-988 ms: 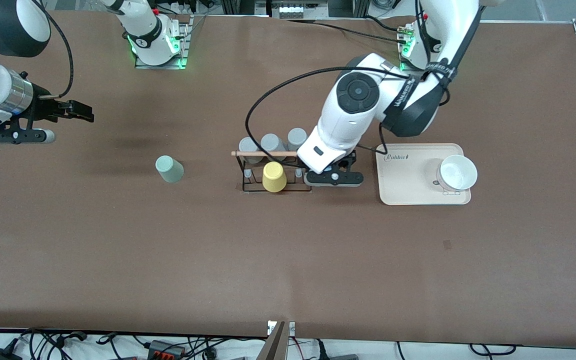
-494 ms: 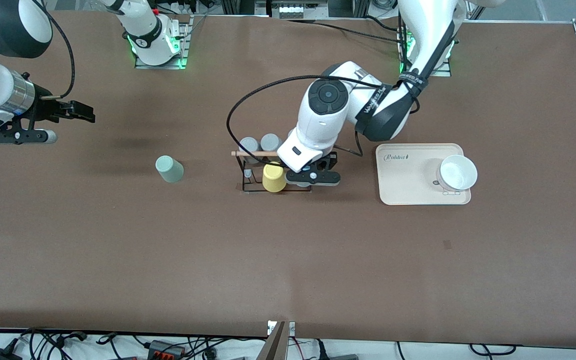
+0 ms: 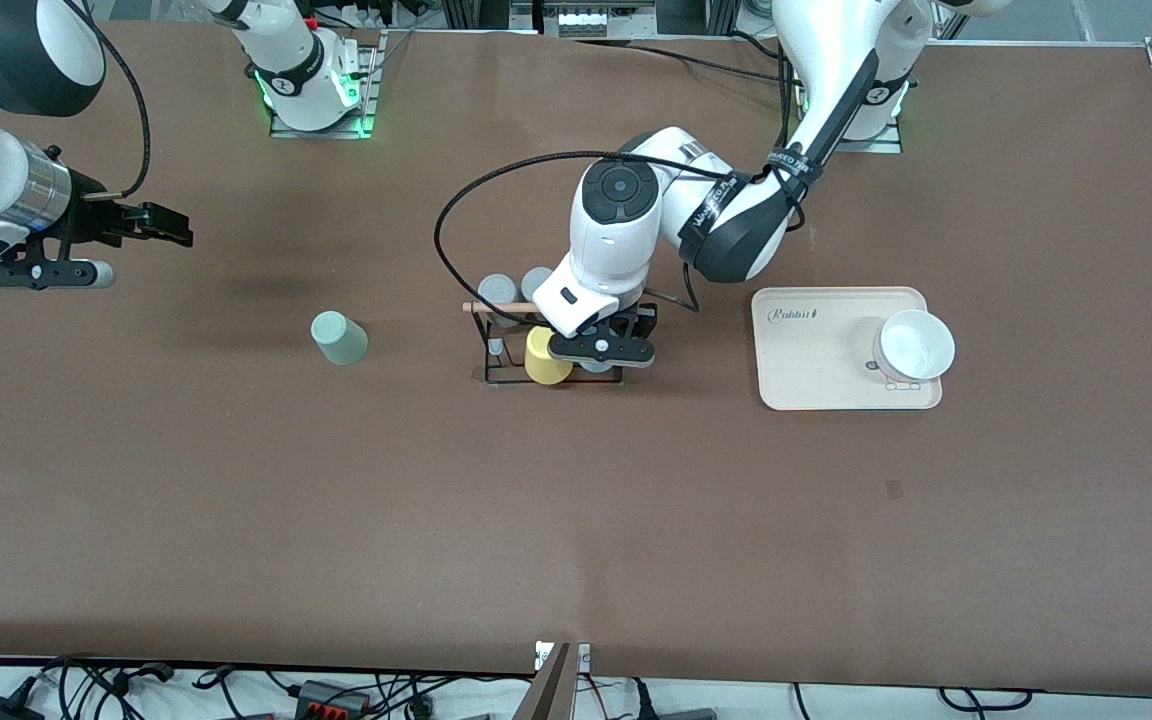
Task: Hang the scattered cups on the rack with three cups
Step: 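Lower the blue cup beside the yellow cup while the right gripper reaches out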
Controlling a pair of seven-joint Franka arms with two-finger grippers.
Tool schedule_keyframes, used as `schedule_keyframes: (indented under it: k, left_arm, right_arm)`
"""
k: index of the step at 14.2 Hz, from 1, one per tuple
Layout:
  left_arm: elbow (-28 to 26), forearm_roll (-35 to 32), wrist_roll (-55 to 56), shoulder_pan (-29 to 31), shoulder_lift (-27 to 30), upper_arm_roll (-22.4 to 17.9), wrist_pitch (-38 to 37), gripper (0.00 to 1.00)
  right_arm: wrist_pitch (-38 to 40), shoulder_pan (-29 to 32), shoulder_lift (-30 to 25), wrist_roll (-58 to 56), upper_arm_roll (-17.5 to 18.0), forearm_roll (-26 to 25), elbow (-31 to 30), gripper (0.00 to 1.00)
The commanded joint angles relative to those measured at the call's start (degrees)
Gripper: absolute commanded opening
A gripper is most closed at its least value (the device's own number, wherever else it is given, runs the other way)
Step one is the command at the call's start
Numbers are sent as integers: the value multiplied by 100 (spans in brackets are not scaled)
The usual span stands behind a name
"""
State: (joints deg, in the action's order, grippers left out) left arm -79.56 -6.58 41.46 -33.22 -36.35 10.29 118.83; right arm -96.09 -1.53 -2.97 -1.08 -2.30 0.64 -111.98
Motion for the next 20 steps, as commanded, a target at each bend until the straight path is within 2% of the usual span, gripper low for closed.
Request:
schedule_keyframes:
  k: [1, 4, 12, 13, 14, 15, 16, 20]
  left_arm:
    - [107, -308, 63, -131, -222, -62, 121, 23]
    - [-366, -335, 55, -132, -206, -71, 710, 23]
    - [-516, -475, 37, -123, -188, -71, 720, 24]
    - [-534, -475, 46, -132, -188, -71, 720, 27]
    - [-534, -475, 63, -140, -188, -71, 720, 43]
    - [-526, -475, 63, -140, -188, -71, 720, 88]
    - [-517, -475, 55, -132, -171, -80, 720, 100]
    - [-508, -467, 20, -70, 48, -71, 650, 100]
  right_arm:
    - [-111, 4, -256, -103, 10, 86, -306, 100]
    - [-558, -172, -519, -103, 10, 86, -727, 100]
    - [-1095, -400, -617, -103, 10, 77, -1036, 100]
    - [-1261, -427, -617, -94, 10, 77, -1158, 100]
    - [-1498, -427, -608, -94, 10, 77, -1299, 100]
    - [-1874, -462, -582, -85, 10, 77, -1474, 100]
    - [-2174, -575, -547, -24, 10, 77, -1624, 100]
    - [-3256, -988, -56, 3, 10, 77, -1863, 100]
